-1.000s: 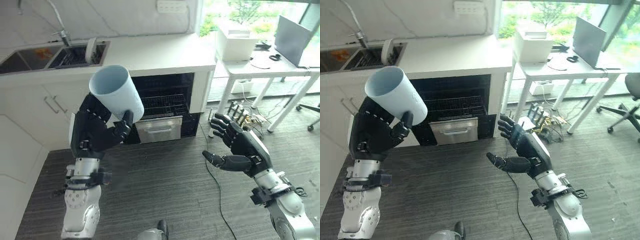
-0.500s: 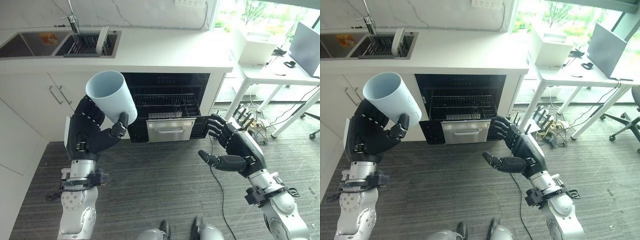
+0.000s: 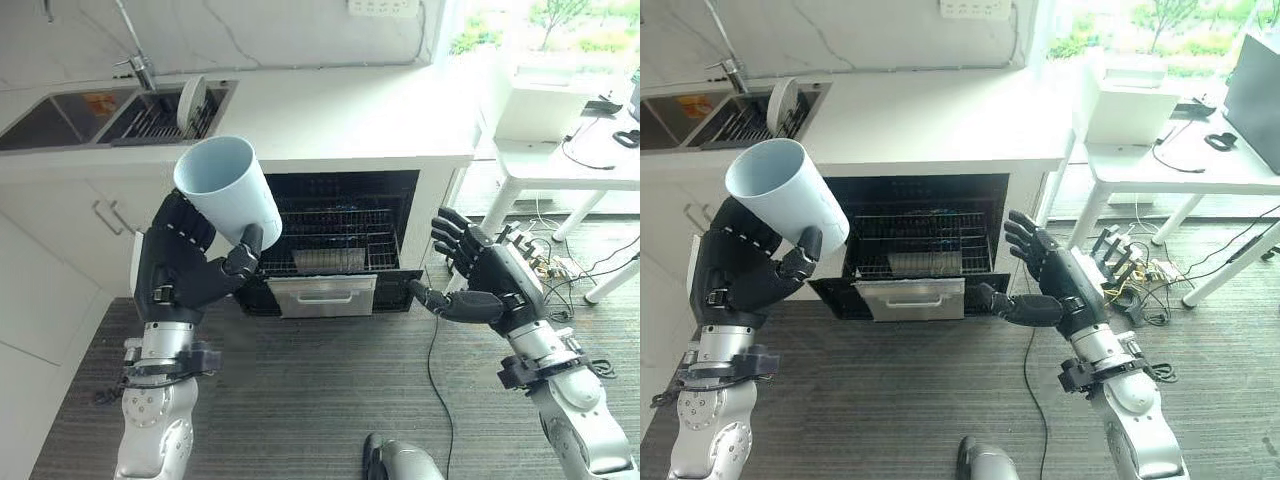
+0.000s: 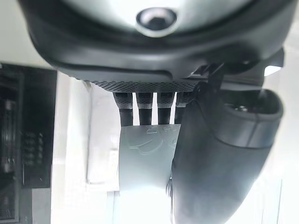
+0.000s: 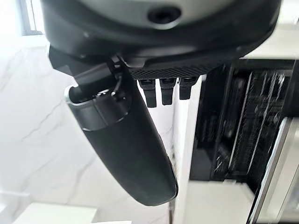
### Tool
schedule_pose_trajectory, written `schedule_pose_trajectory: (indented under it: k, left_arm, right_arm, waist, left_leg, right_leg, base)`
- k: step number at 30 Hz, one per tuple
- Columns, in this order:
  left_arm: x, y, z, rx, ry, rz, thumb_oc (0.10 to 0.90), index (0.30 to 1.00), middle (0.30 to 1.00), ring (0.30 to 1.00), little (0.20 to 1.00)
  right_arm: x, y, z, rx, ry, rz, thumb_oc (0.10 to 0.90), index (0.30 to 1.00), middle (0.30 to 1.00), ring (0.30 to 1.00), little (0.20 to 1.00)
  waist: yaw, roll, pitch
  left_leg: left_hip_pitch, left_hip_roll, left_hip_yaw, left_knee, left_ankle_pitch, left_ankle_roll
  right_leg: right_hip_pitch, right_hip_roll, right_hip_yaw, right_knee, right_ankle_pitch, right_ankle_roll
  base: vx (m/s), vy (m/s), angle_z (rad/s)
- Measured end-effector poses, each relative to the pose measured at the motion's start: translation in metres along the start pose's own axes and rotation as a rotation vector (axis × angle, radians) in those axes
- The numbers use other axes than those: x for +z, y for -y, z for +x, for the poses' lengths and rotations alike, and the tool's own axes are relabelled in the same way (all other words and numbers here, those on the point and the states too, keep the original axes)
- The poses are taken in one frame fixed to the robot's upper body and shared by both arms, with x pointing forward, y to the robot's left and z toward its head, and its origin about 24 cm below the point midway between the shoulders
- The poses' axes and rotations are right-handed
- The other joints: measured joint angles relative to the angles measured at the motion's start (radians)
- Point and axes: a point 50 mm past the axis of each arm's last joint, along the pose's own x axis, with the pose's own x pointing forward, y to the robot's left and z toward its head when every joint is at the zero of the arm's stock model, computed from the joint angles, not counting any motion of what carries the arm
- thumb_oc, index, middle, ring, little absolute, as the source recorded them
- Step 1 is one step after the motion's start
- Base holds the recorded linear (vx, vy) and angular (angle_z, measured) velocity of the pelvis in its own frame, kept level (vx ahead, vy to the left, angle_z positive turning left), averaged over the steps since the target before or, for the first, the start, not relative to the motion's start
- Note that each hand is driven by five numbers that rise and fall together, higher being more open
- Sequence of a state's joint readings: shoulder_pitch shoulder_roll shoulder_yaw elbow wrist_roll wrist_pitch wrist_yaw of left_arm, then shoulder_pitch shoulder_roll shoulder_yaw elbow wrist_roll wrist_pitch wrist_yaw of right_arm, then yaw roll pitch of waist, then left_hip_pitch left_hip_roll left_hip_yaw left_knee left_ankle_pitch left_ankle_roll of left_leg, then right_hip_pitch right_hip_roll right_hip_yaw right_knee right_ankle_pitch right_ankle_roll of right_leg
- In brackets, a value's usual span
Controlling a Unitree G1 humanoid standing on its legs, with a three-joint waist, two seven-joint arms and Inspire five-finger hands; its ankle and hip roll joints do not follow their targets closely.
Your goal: Place the dishes in the dishwasher.
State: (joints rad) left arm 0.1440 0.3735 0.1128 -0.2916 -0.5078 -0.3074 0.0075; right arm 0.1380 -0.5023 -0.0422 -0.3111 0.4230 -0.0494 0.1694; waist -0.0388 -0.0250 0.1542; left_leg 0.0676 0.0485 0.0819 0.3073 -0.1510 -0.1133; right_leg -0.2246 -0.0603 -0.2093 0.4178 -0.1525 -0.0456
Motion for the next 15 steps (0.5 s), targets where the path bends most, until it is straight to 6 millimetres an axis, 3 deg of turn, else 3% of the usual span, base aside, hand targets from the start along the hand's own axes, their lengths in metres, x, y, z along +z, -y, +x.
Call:
schedule_pose_trajectory:
  k: [2, 3, 4, 5, 6, 7, 8, 9, 11, 13, 15]
  left_arm:
    - [-0.002, 0.000, -0.005, 0.002, -0.016, -0.003, 0.400, 0.300, 0.300, 0.300, 0.300]
    - [-0.003, -0.001, -0.007, -0.006, -0.022, 0.000, 0.400, 0.300, 0.300, 0.300, 0.300]
    - [-0.003, 0.000, -0.008, -0.015, -0.025, 0.000, 0.400, 0.300, 0.300, 0.300, 0.300]
    - [-0.005, -0.001, -0.009, -0.019, -0.034, 0.000, 0.400, 0.300, 0.300, 0.300, 0.300]
    - [-0.006, -0.001, -0.010, -0.021, -0.042, 0.000, 0.400, 0.300, 0.300, 0.300, 0.300]
    - [-0.010, 0.006, -0.010, -0.003, -0.029, -0.050, 0.400, 0.300, 0.300, 0.300, 0.300]
    - [-0.008, 0.008, -0.008, -0.010, -0.002, -0.062, 0.400, 0.300, 0.300, 0.300, 0.300]
    - [-0.009, 0.009, -0.007, -0.017, 0.015, -0.067, 0.400, 0.300, 0.300, 0.300, 0.300]
    - [-0.019, 0.007, -0.016, -0.011, -0.051, -0.063, 0.400, 0.300, 0.300, 0.300, 0.300]
    - [-0.018, 0.004, -0.017, 0.004, -0.050, -0.058, 0.400, 0.300, 0.300, 0.300, 0.300]
    - [-0.019, 0.004, -0.018, 0.006, -0.054, -0.059, 0.400, 0.300, 0.300, 0.300, 0.300]
  right_arm:
    - [-0.003, 0.002, -0.005, -0.002, -0.019, 0.000, 0.800, 0.900, 0.900, 0.900, 0.900]
    - [-0.004, 0.001, -0.005, 0.000, -0.020, 0.002, 0.800, 0.900, 0.900, 0.900, 0.900]
    - [-0.004, 0.001, -0.005, -0.002, -0.022, 0.006, 0.800, 0.900, 0.900, 0.900, 0.900]
    - [-0.006, 0.001, -0.005, 0.004, -0.033, 0.009, 0.800, 0.900, 0.900, 0.900, 0.900]
    - [-0.008, 0.000, -0.005, 0.005, -0.043, 0.016, 0.800, 0.900, 0.900, 0.900, 0.900]
    - [-0.007, 0.006, -0.001, -0.003, -0.035, 0.001, 0.800, 0.900, 0.900, 0.900, 0.900]
    - [-0.003, 0.008, -0.002, -0.002, -0.028, -0.017, 0.800, 0.900, 0.900, 0.900, 0.900]
    - [-0.005, 0.011, -0.004, -0.007, -0.035, -0.019, 0.800, 0.900, 0.900, 0.900, 0.900]
    - [-0.016, 0.013, -0.017, -0.029, -0.103, -0.001, 0.800, 0.900, 0.900, 0.900, 0.900]
    - [-0.022, 0.013, -0.024, -0.033, -0.142, 0.002, 0.800, 0.900, 0.900, 0.900, 0.900]
    - [-0.023, 0.014, -0.026, -0.034, -0.151, -0.002, 0.800, 0.900, 0.900, 0.900, 0.900]
  waist:
    - [0.015, -0.006, 0.002]
    - [0.014, -0.008, 0.004]
    - [0.015, -0.008, 0.004]
    - [0.019, -0.012, 0.005]
    - [0.018, -0.016, 0.008]
    - [-0.031, 0.095, 0.028]
    - [-0.037, 0.095, 0.026]
    - [-0.015, 0.064, 0.039]
    - [-0.010, 0.066, 0.034]
    - [-0.004, 0.063, 0.035]
    - [0.000, 0.067, 0.032]
  left_leg:
    - [-0.034, -0.006, -0.002, 0.107, 0.055, -0.021]
    - [-0.068, 0.000, 0.000, 0.149, 0.047, -0.016]
    - [-0.102, -0.001, 0.012, 0.158, 0.039, -0.008]
    - [-0.124, -0.002, 0.058, 0.084, 0.028, 0.013]
    - [-0.129, -0.011, 0.080, 0.005, 0.030, 0.025]
    - [-0.244, 0.128, -0.004, 0.055, 0.018, 0.019]
    - [-0.283, 0.178, 0.001, 0.057, 0.024, 0.010]
    - [-0.298, 0.214, -0.004, 0.048, 0.031, -0.019]
    - [-0.366, 0.234, -0.007, 0.034, 0.048, -0.036]
    - [-0.387, 0.227, -0.003, 0.015, 0.055, -0.021]
    - [-0.352, 0.203, 0.000, -0.005, 0.061, -0.011]
  right_leg:
    - [0.035, -0.006, 0.013, -0.005, -0.028, -0.025]
    - [0.039, -0.004, 0.011, -0.008, -0.031, -0.026]
    - [0.039, -0.003, 0.008, -0.020, -0.029, -0.026]
    - [0.046, -0.001, 0.001, -0.041, -0.009, -0.025]
    - [0.065, 0.002, -0.005, -0.058, -0.004, 0.011]
    - [0.011, 0.046, 0.022, 0.090, -0.058, 0.193]
    - [-0.006, -0.022, 0.066, 0.141, -0.102, 0.135]
    - [-0.008, -0.078, 0.066, 0.167, -0.132, 0.063]
    - [-0.010, -0.084, 0.072, 0.154, -0.150, 0.051]
    - [0.000, -0.084, 0.081, 0.129, -0.137, 0.052]
    - [0.035, -0.083, 0.098, 0.088, -0.118, 0.092]
  base:
    - [0.12, -0.056, -0.12]
    - [0.14, 0.042, 0.07]
    - [0.11, 0.128, 0.09]
    - [0.11, 0.235, 0.13]
    - [0.18, 0.367, 0.56]
    - [0.17, 0.313, 0.77]
    - [0.18, 0.270, 0.62]
    - [0.14, 0.205, 0.21]
    - [0.18, 0.289, -0.05]
    - [0.19, 0.355, -0.18]
    - [0.19, 0.371, -0.33]
